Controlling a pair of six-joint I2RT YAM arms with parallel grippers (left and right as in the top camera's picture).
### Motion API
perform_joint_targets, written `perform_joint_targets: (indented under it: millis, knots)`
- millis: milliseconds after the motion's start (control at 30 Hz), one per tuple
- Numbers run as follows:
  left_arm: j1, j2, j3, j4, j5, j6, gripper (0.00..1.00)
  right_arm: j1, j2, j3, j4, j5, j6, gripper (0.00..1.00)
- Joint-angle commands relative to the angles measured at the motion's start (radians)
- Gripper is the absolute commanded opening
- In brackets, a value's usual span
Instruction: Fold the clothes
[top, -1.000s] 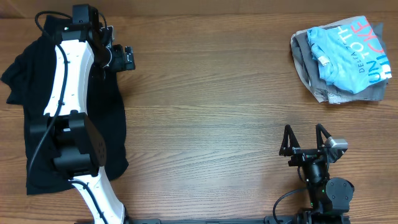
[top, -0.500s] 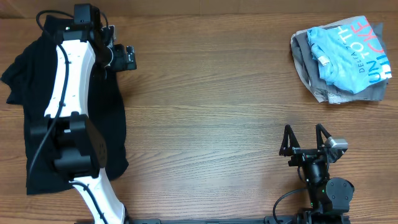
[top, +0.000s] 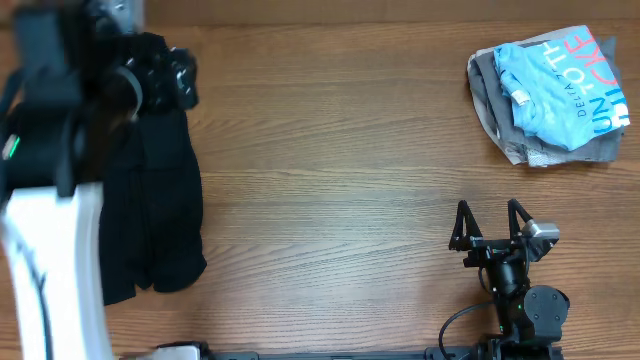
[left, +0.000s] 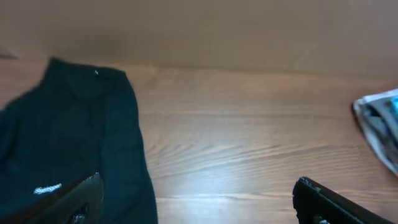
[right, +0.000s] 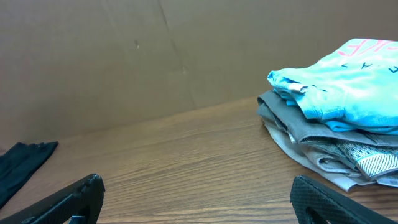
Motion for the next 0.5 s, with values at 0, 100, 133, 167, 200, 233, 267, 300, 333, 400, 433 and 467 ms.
perform_joint_targets:
  millis: [0,100,133,167,200,233,267,300,333,400,433,467]
  knots:
    - [0.000,-0.107,0.007,-0.066,-0.048,-0.006,1.00,0.002,-0.010,-0.010,0.003,0.009,0.005,1.00]
    - [0.000,-0.176,0.007,-0.116,-0.119,0.001,1.00,0.002,-0.010,-0.010,0.003,0.009,0.005,1.00]
    - [0.000,-0.186,0.007,-0.122,-0.122,0.001,1.00,0.002,-0.010,-0.010,0.003,0.009,0.005,1.00]
    - [0.000,-0.197,0.007,-0.122,-0.122,0.002,1.00,0.002,-0.010,-0.010,0.003,0.009,0.005,1.00]
    - [0.000,-0.210,0.007,-0.118,-0.121,0.005,1.00,0.002,-0.010,-0.010,0.003,0.009,0.005,1.00]
    - [0.000,-0.226,0.005,-0.116,-0.119,0.005,1.00,0.002,-0.010,-0.010,0.003,0.009,0.005,1.00]
    - [0.000,-0.239,-0.001,-0.111,-0.117,0.004,1.00,0.002,-0.010,-0.010,0.003,0.009,0.005,1.00]
    - [0.000,-0.259,-0.018,-0.091,-0.112,0.004,1.00,0.002,-0.010,-0.010,0.003,0.009,0.005,1.00]
    - [0.000,-0.280,-0.046,-0.052,-0.100,0.005,1.00,0.002,-0.010,-0.010,0.003,0.009,0.005,1.00]
    - [0.000,-0.336,-0.136,0.066,-0.076,0.005,1.00,0.002,-0.010,-0.010,0.003,0.009,0.005,1.00]
    - [0.001,-0.365,-0.190,0.134,-0.062,0.005,1.00,0.002,-0.010,-0.010,0.003,0.009,0.005,1.00]
    - [0.001,-0.402,-0.261,0.219,-0.042,0.005,1.00,0.002,-0.010,-0.010,0.003,0.009,0.005,1.00]
